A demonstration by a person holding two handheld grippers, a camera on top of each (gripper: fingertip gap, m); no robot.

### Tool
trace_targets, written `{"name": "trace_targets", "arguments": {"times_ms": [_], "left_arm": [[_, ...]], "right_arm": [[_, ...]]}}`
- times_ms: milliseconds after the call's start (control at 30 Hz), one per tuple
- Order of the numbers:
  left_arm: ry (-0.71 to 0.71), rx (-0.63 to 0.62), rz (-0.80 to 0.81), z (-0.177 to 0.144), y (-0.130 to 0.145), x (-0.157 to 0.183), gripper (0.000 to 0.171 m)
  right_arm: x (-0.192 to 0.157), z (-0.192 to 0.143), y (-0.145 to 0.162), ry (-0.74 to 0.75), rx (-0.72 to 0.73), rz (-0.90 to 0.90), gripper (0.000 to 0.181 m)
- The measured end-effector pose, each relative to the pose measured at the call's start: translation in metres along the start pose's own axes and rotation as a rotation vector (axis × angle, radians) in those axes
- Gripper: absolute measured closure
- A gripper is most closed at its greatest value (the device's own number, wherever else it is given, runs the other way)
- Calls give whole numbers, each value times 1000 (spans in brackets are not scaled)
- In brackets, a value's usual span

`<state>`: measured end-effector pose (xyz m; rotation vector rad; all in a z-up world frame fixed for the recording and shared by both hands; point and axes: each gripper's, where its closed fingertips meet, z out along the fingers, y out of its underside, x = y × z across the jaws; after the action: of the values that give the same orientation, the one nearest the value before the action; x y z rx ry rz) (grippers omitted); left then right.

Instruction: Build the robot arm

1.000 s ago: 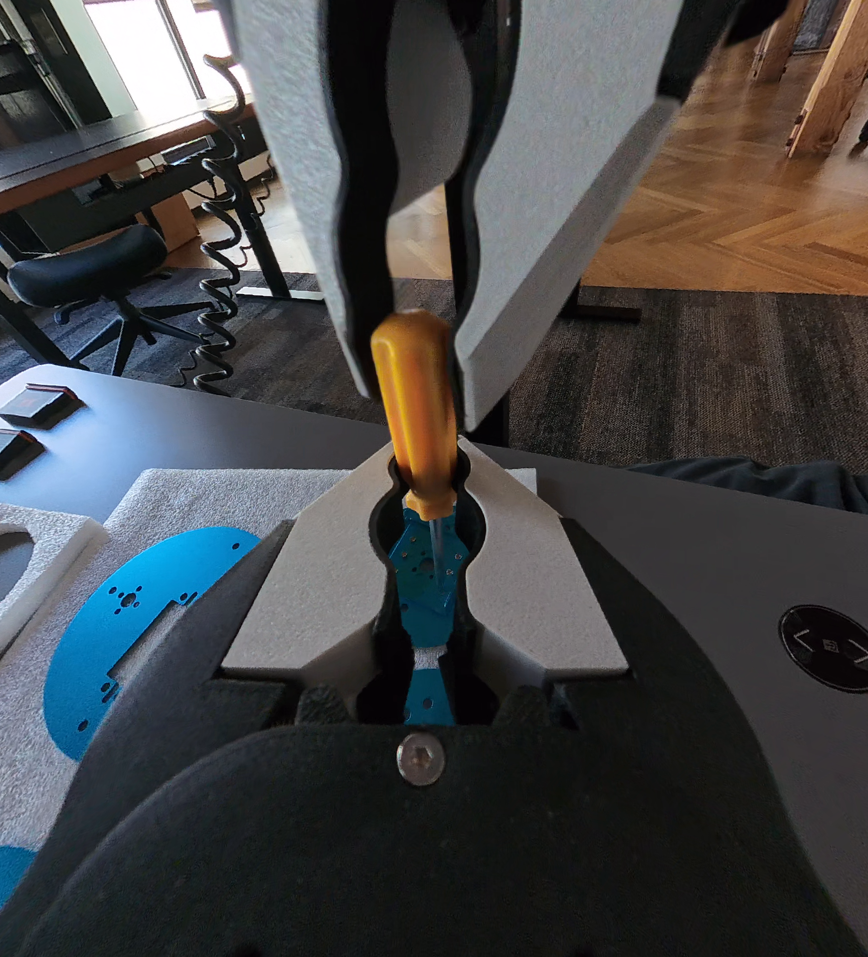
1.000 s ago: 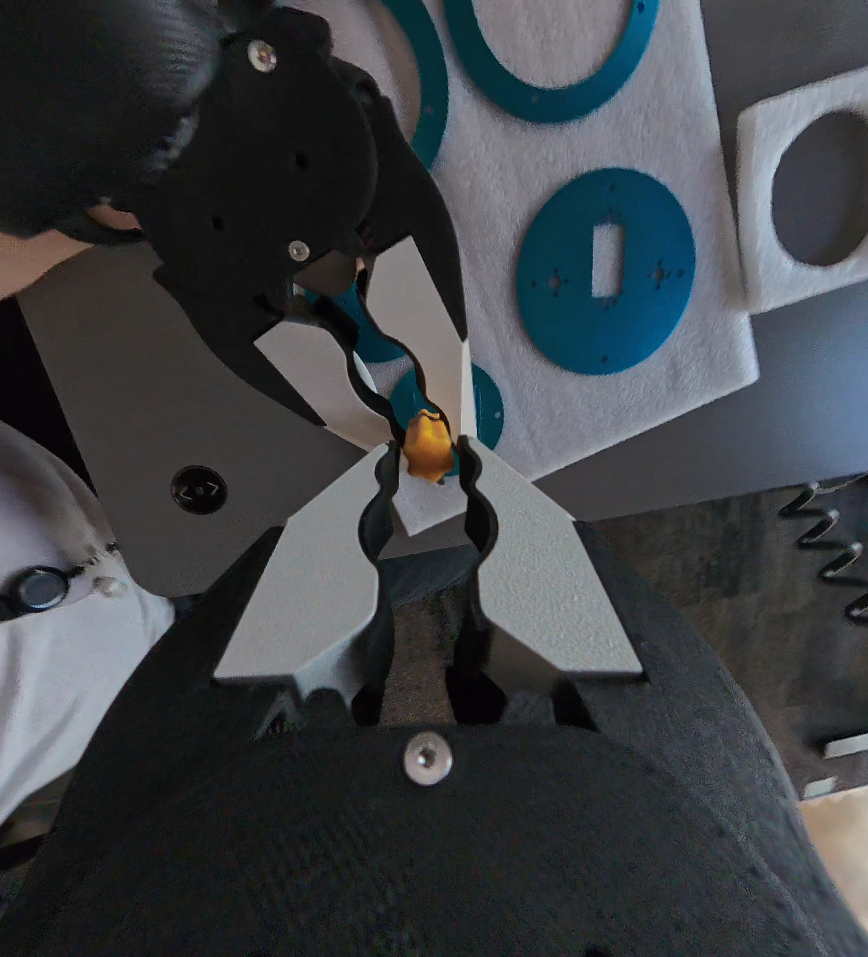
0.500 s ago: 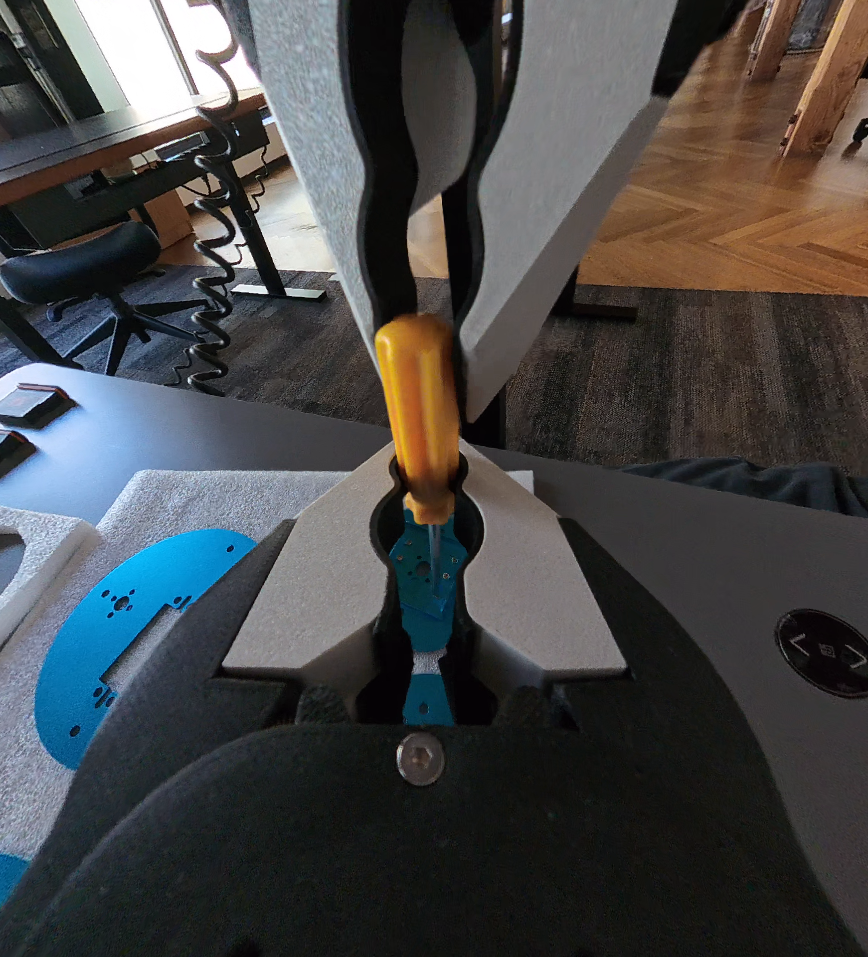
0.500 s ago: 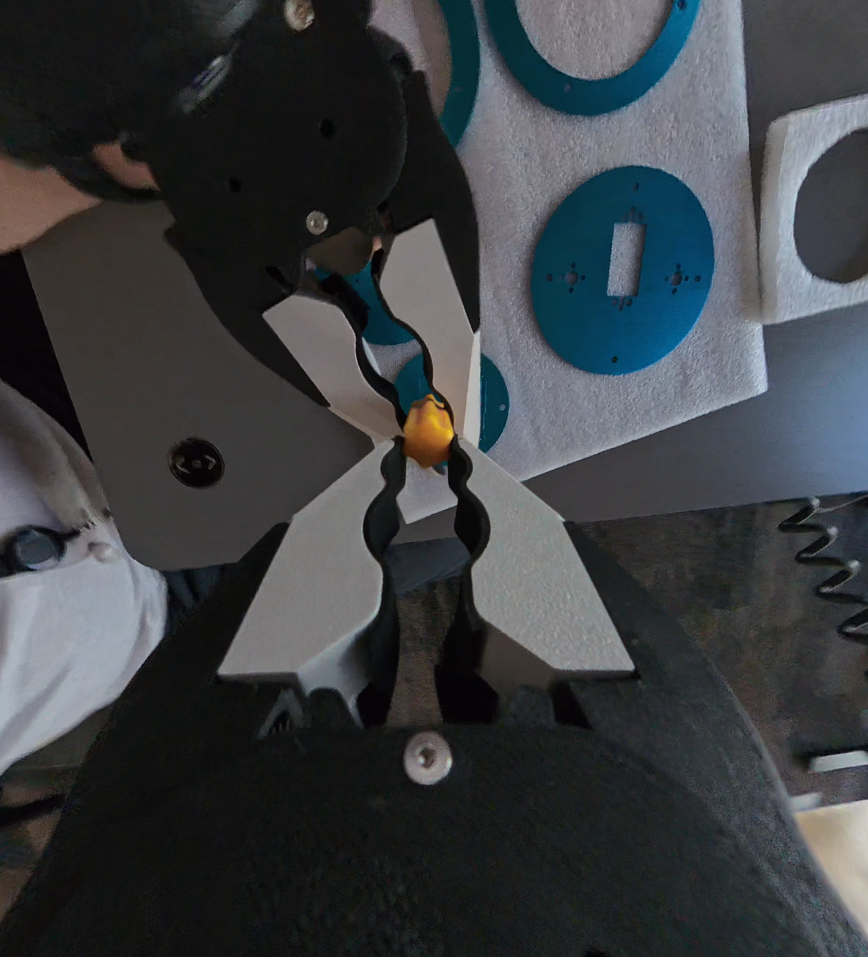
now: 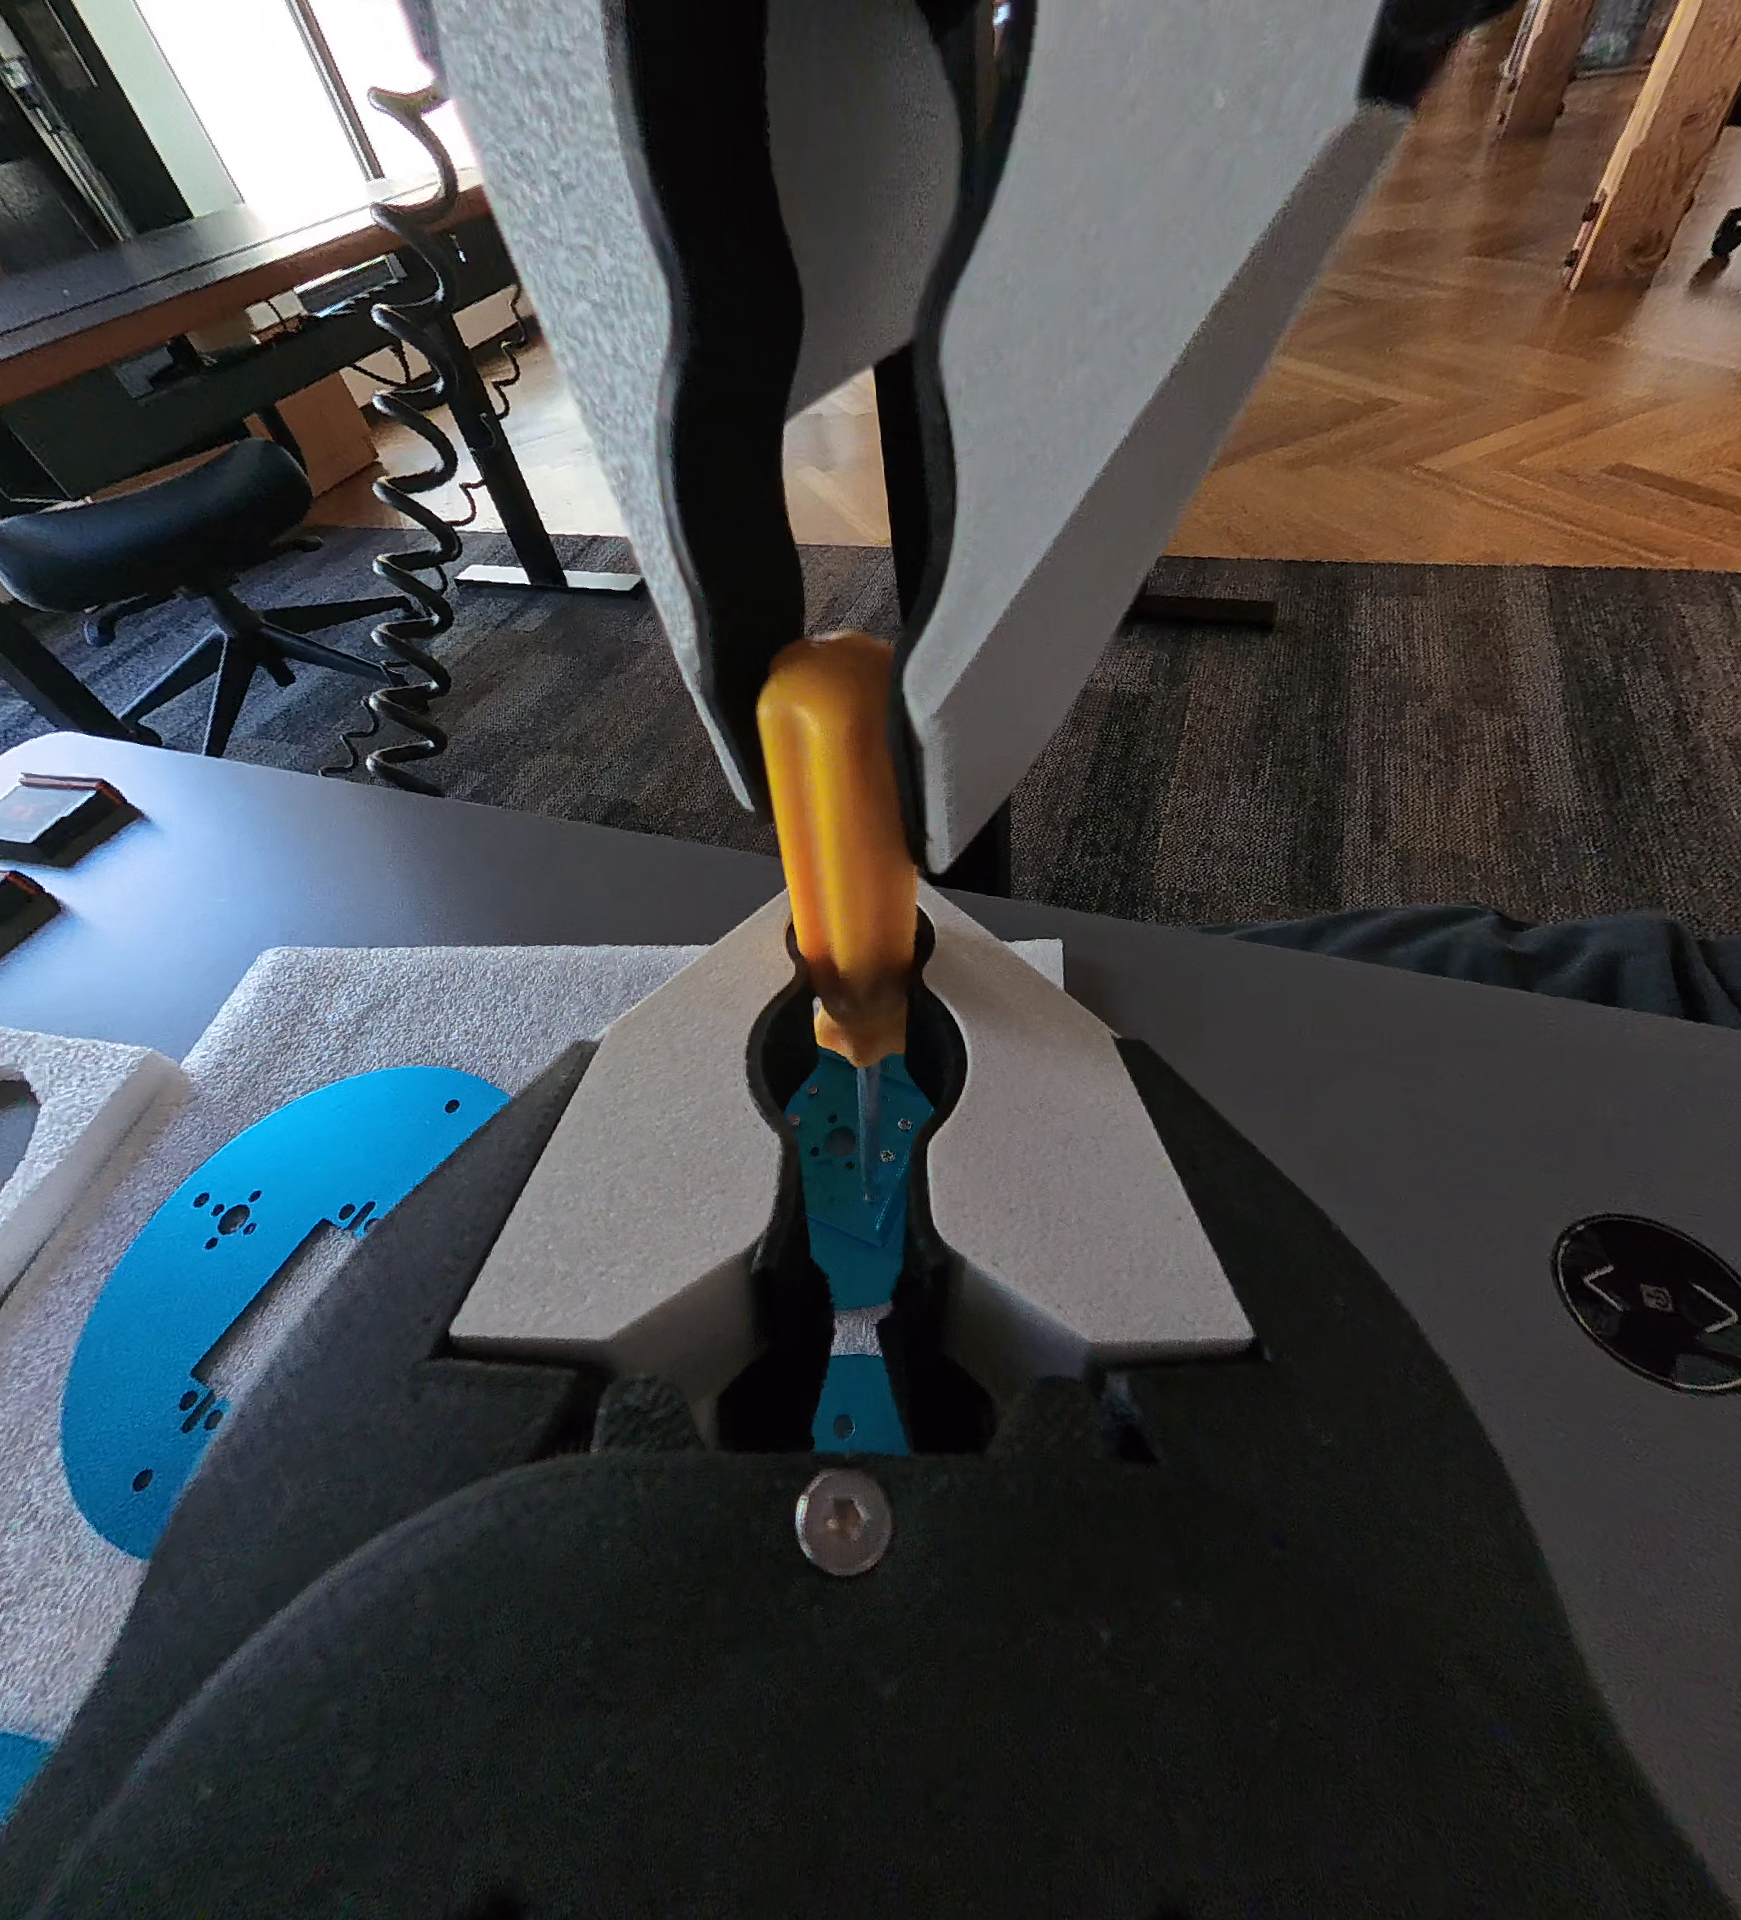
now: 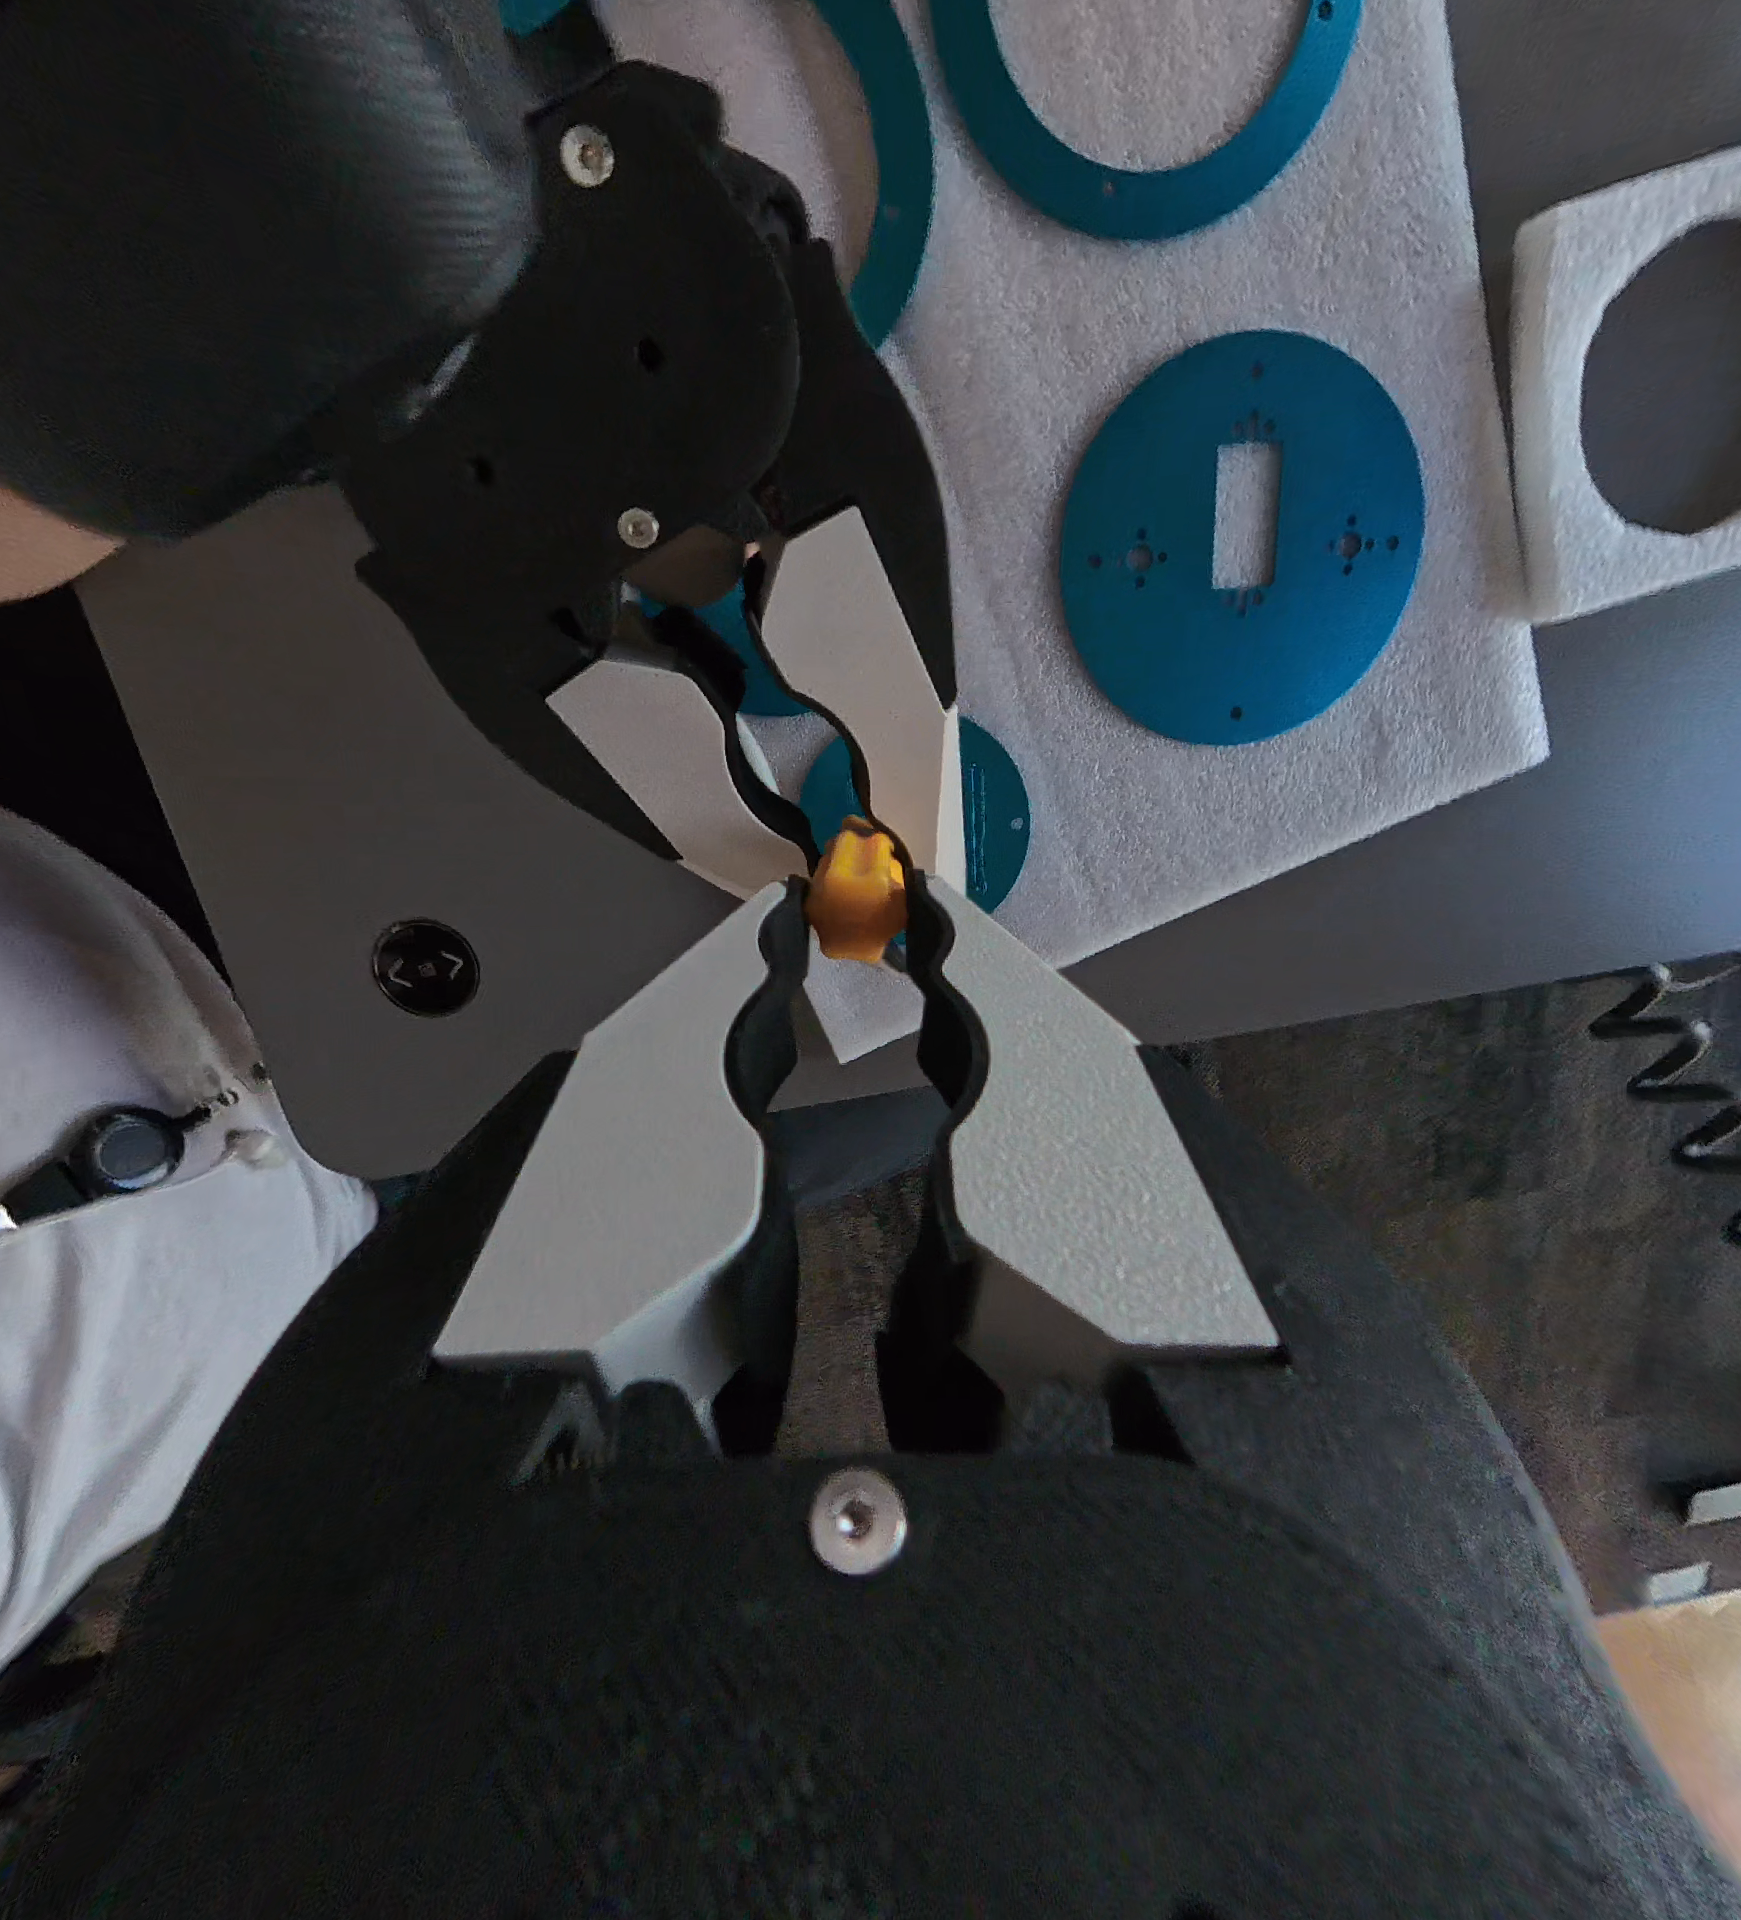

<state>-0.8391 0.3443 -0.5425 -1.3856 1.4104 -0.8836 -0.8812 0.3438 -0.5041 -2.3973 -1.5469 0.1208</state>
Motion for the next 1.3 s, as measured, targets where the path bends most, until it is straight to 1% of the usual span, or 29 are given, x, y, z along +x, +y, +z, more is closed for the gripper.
{"name": "trace_targets", "arguments": {"times_ms": [100,167,233,300,333,433,467,500,600,633,667,733,767,800,900,967,1000,1033,1133,1167,1200,1233,1300], "left_arm": [[-31,-24,6,-1,2,-4,161],[-19,-21,15,0,2,-1,162],[-10,-16,24,1,2,1,162],[1,-12,19,1,2,2,163],[3,-10,16,1,1,2,163],[5,-7,9,-1,2,1,163],[7,-6,6,-1,2,1,163],[5,-7,4,0,2,1,162],[-30,-24,9,1,2,-3,160],[-31,-25,23,1,2,-2,160],[-26,-21,36,2,2,-1,161],[-15,-16,43,1,2,2,162],[-8,-13,38,1,2,2,162],[-2,-11,31,1,2,2,163],[0,-9,29,0,2,2,163],[6,-9,27,-1,2,2,163],[10,-9,32,-1,2,3,163],[7,-12,35,0,2,3,163],[-16,-17,6,2,2,-2,162],[-20,-17,7,2,2,-2,162],[-15,-14,14,2,2,-1,162],[-10,-10,22,2,2,0,163],[-1,-8,23,2,2,1,163]], "right_arm": [[4,1,-2,44,11,203,164],[2,1,1,54,-10,229,164],[-1,0,3,53,-46,142,165],[-1,1,1,40,-36,4,162],[-2,1,1,31,-27,-37,162],[-3,2,-2,6,0,-97,164],[-3,2,-2,7,4,-87,163],[-2,2,-1,5,-2,-33,163],[3,2,0,27,1,231,162],[2,2,2,30,-3,290,162],[0,2,4,32,-25,292,162],[-3,1,4,36,-53,215,162],[-4,1,3,27,-55,152,163],[-5,1,4,14,-59,77,160],[-4,0,3,18,-32,-103,164],[-4,1,0,38,4,-177,163],[-5,1,1,46,10,-176,163],[-4,1,3,47,1,-128,163],[1,2,5,40,22,178,163],[1,2,5,31,32,255,162],[-2,2,5,18,27,274,162],[-3,2,6,15,11,236,162],[-3,2,3,22,2,70,162]]}}
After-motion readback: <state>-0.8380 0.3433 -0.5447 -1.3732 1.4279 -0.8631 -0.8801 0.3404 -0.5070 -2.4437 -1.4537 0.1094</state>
